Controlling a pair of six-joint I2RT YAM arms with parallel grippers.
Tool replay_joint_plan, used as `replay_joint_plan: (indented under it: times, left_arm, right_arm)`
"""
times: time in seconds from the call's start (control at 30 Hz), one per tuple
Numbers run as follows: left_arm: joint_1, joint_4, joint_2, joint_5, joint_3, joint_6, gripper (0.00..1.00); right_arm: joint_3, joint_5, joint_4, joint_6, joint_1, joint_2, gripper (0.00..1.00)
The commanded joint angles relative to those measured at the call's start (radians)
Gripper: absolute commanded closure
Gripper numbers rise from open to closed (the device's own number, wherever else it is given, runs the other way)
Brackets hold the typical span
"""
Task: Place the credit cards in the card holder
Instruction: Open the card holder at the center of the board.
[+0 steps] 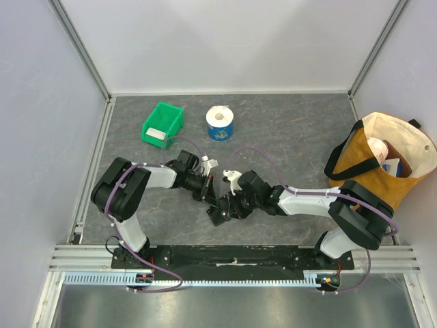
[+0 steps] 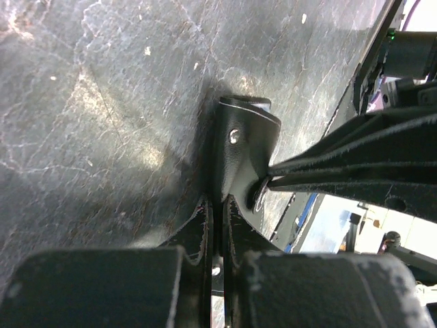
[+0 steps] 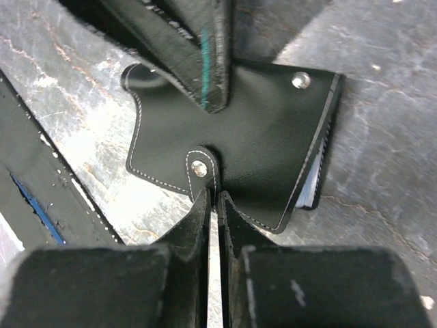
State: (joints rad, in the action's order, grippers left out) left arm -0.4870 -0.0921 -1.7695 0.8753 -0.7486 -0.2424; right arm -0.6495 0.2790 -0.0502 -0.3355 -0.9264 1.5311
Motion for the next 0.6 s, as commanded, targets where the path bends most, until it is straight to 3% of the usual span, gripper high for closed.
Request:
replay_joint_plan:
  times: [0.0, 0.07, 0.57]
  left_arm:
    - [-0.015, 0.175, 0.016, -0.102, 0.006, -0.087, 0.98]
    - [-0.013, 0.189, 0.016, -0.122, 0.012, -0.106, 0.98]
    - [-0.021, 0.299, 0.033, -0.217, 0.081, -0.23, 0.98]
  right_arm:
    - [0.013, 0.163, -0.097, -0.01, -0.084, 0.041, 0.96]
    - [0.013, 0.199, -0.12, -0.01, -0.089, 0.035, 1.0]
    - [0.01, 0.206, -0.22, -0.042, -0.138, 0.075, 1.0]
